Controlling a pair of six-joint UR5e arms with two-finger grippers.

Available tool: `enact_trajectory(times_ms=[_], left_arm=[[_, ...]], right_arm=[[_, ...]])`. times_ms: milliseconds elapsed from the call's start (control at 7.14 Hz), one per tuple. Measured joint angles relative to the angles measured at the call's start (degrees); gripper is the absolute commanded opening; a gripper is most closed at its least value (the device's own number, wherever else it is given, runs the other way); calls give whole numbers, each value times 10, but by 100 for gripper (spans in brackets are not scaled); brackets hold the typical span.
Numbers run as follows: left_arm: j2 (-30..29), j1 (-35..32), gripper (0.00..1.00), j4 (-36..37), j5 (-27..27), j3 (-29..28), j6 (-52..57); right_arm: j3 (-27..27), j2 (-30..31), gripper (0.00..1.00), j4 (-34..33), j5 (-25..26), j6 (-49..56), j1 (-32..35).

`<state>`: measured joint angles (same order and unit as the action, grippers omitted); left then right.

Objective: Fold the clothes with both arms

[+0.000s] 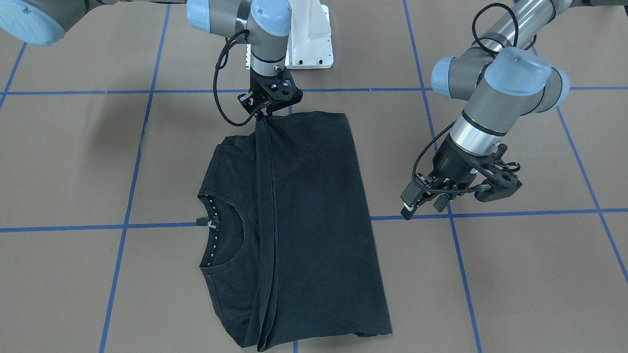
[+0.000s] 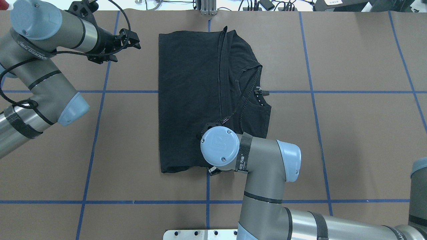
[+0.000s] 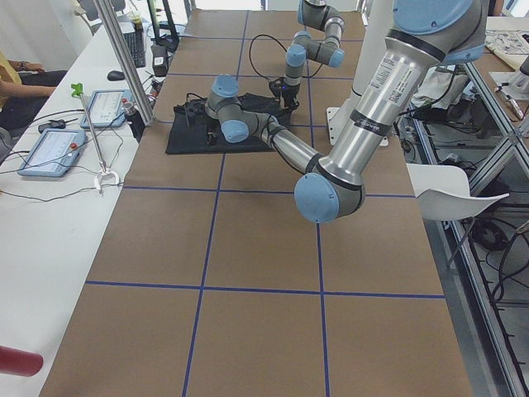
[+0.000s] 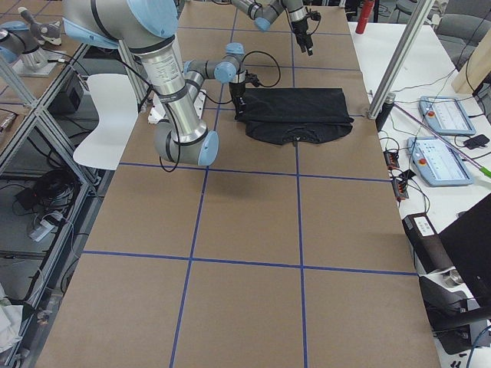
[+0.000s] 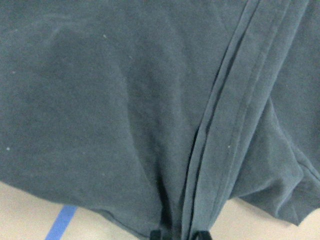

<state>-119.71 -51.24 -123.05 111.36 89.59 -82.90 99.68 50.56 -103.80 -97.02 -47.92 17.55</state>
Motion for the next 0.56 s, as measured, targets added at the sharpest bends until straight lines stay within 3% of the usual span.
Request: enact_trajectory(times_ms=[560], left_arm=[[-3,0,100,-1,0,1,-10]], right_arm=[[28,17,0,-9,-14,2,18]])
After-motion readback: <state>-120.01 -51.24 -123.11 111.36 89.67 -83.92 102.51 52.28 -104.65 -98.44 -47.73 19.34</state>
